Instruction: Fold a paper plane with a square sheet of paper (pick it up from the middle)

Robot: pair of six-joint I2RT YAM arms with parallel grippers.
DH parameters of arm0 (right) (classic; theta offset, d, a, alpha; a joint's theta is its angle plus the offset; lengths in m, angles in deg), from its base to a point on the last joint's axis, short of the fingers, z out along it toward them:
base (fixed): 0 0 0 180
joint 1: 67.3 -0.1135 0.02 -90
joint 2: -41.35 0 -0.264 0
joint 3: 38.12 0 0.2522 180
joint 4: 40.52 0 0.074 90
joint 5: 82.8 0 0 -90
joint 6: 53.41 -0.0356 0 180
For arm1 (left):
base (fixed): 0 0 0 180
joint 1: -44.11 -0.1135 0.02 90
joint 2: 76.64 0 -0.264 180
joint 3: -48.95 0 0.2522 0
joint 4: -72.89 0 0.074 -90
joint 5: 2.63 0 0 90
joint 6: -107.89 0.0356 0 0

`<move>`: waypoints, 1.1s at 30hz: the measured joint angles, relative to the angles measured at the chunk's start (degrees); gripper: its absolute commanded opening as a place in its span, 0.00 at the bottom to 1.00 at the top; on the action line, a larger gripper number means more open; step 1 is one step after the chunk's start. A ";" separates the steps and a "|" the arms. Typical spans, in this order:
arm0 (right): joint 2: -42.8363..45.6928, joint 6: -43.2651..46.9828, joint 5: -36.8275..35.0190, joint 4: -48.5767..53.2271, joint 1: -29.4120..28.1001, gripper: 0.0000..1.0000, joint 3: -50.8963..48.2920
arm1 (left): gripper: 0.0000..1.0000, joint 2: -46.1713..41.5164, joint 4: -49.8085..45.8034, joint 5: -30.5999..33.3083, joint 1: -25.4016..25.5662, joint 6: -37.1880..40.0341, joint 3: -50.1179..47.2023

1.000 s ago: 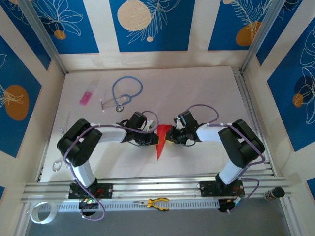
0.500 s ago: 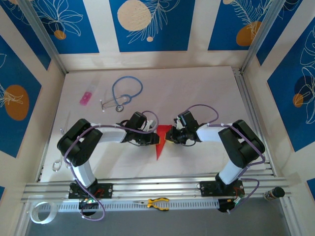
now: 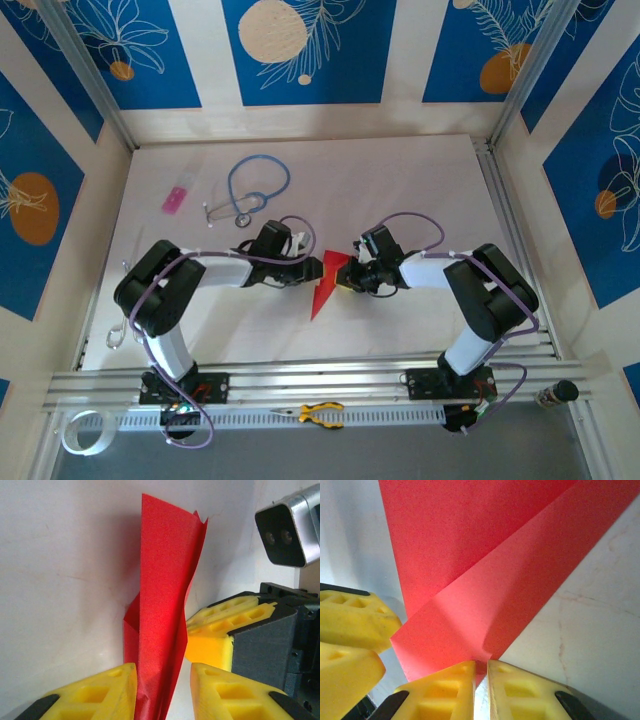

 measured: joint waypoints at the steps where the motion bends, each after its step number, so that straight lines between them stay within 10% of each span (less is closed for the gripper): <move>1: 0.00 0.02 0.00 0.00 0.02 0.15 0.00 | 0.34 0.07 0.35 0.02 -0.13 -0.22 -0.13; 33: 5.20 -0.79 -0.02 0.46 0.61 0.22 -1.40 | 0.01 2.19 0.98 -3.34 -0.87 2.01 0.90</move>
